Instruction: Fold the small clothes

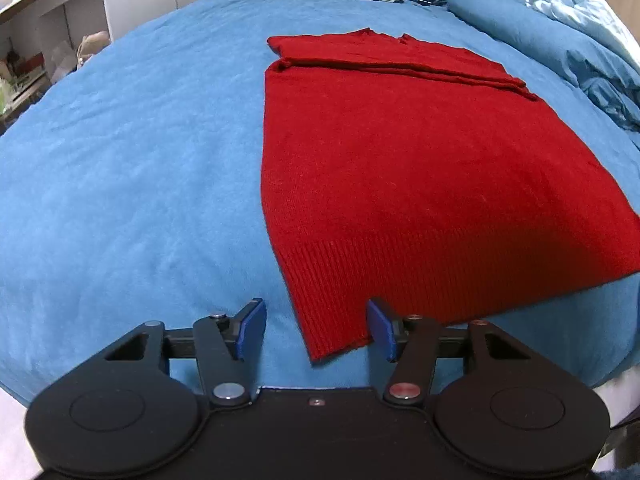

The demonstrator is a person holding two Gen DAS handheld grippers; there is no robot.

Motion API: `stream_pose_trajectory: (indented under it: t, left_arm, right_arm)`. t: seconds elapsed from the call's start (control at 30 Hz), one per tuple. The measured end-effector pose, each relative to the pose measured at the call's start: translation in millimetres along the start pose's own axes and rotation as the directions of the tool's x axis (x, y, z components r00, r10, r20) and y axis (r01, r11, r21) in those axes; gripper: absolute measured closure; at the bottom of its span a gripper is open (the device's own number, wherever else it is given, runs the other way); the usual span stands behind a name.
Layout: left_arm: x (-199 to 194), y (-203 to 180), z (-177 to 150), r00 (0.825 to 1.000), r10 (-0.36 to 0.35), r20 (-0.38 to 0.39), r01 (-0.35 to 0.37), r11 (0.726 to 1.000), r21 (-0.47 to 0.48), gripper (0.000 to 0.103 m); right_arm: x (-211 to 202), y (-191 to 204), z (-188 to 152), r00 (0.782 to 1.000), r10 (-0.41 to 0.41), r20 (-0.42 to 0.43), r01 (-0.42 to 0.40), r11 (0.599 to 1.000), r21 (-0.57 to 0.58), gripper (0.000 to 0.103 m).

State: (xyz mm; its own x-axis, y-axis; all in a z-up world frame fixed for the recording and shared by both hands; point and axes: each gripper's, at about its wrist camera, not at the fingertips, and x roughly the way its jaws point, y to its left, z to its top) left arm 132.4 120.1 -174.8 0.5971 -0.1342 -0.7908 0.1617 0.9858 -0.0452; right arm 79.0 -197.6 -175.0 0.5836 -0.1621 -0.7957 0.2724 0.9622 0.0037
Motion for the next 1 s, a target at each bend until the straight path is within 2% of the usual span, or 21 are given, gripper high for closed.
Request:
stream_pose_trajectory:
  t: [0.07,0.1,0.17,0.2,0.23,0.37,0.6,0.8,0.9,1.0]
  left_arm:
    - [0,0,0,1.0,-0.005,-0.003,0.005,1.0,-0.005,0.051]
    - [-1,-1,0,1.0,-0.008,-0.006,0.008,1.0,-0.006,0.057]
    - [-1,-3,2,1.0,-0.022,-0.022,0.021,1.0,-0.009,0.073]
    - [-2,-3,3,0.999,-0.03,-0.03,0.03,0.999,-0.01,0.086]
    - [-2,-3,5,0.998,-0.041,-0.041,0.04,0.999,-0.014,0.096]
    - [-12,-4,20,0.997,-0.033,-0.072,0.032,0.999,-0.023,0.097]
    - [-59,-6,80,0.999,-0.024,-0.033,0.022,0.997,-0.077,0.097]
    - [-87,-11,168,0.996,0.013,0.084,-0.003,0.993,-0.118,0.098]
    - [-83,-11,217,0.988,0.044,0.146,-0.023,0.989,-0.145,0.098]
    - [-63,-10,269,0.976,0.077,0.206,-0.042,0.985,-0.169,0.098]
  right_arm:
    - [4,1,5,1.0,0.009,-0.008,-0.009,1.0,-0.012,0.049]
    - [7,2,7,1.0,0.016,-0.013,-0.016,1.0,-0.018,0.052]
    - [9,4,10,0.999,0.026,-0.023,-0.027,0.999,-0.027,0.067]
    - [9,5,11,0.999,0.034,-0.032,-0.035,0.999,-0.031,0.071]
    - [9,7,13,0.999,0.037,-0.041,-0.038,0.999,-0.035,0.079]
    - [7,6,24,0.997,0.038,-0.071,-0.038,0.999,0.008,0.082]
    - [-26,-3,72,0.991,0.102,-0.081,-0.095,0.991,0.093,0.083]
    - [-59,-2,159,0.98,0.198,0.001,-0.196,0.971,0.136,0.083]
    - [-57,-3,216,0.969,0.24,0.063,-0.247,0.959,0.139,0.083]
    - [-39,-5,275,0.953,0.279,0.118,-0.296,0.942,0.16,0.083]
